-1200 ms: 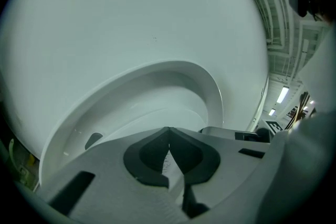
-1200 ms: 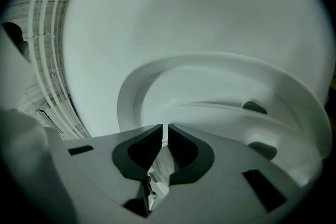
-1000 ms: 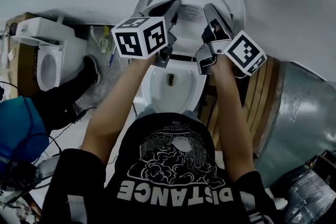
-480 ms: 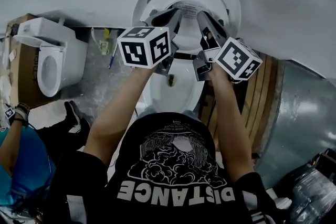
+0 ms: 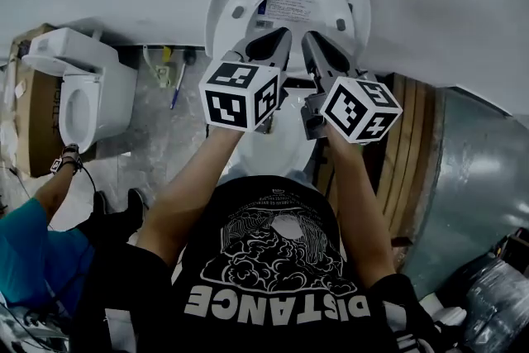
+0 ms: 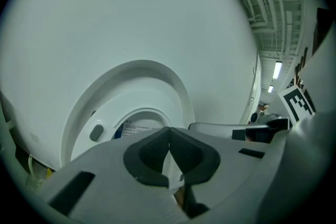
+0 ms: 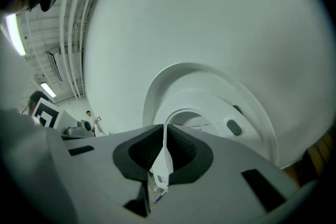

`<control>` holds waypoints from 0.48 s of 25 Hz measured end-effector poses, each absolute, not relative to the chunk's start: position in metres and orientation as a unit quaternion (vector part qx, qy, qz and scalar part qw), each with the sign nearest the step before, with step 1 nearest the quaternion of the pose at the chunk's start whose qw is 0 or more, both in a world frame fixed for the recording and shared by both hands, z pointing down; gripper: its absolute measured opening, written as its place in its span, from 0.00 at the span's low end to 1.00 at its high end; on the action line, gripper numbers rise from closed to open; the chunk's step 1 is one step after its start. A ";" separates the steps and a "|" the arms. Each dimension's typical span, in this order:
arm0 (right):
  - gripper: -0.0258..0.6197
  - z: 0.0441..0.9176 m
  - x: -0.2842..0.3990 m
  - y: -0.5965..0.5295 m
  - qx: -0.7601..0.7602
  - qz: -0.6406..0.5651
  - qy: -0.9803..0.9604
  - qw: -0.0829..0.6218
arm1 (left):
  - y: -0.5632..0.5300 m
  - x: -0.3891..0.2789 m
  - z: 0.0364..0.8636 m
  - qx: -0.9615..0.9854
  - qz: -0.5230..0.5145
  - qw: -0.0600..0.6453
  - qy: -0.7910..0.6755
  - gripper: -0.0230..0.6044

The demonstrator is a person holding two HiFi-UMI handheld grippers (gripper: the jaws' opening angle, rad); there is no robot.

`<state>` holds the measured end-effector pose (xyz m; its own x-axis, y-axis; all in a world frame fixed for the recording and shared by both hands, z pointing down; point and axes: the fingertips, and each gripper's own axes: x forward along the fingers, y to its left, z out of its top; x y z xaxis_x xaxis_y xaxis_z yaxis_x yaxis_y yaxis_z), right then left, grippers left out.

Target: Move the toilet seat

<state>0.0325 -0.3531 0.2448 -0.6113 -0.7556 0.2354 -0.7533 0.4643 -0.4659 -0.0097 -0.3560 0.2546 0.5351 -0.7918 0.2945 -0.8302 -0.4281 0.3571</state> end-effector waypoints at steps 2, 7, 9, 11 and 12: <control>0.09 0.243 0.033 -0.346 -0.445 -0.250 0.860 -0.011 | -0.348 -0.005 0.253 0.847 0.051 0.218 -0.481 0.06; 0.07 0.247 0.032 -0.333 -0.463 -0.208 0.859 -0.060 | -0.334 0.002 0.255 0.856 0.079 0.182 -0.477 0.06; 0.07 0.249 0.029 -0.327 -0.465 -0.196 0.860 -0.075 | -0.329 0.002 0.255 0.857 0.081 0.178 -0.477 0.06; 0.07 0.248 0.029 -0.321 -0.468 -0.189 0.860 -0.079 | -0.324 0.003 0.253 0.857 0.082 0.173 -0.478 0.06; 0.07 0.247 0.030 -0.319 -0.469 -0.188 0.859 -0.079 | -0.322 0.004 0.252 0.857 0.082 0.172 -0.479 0.06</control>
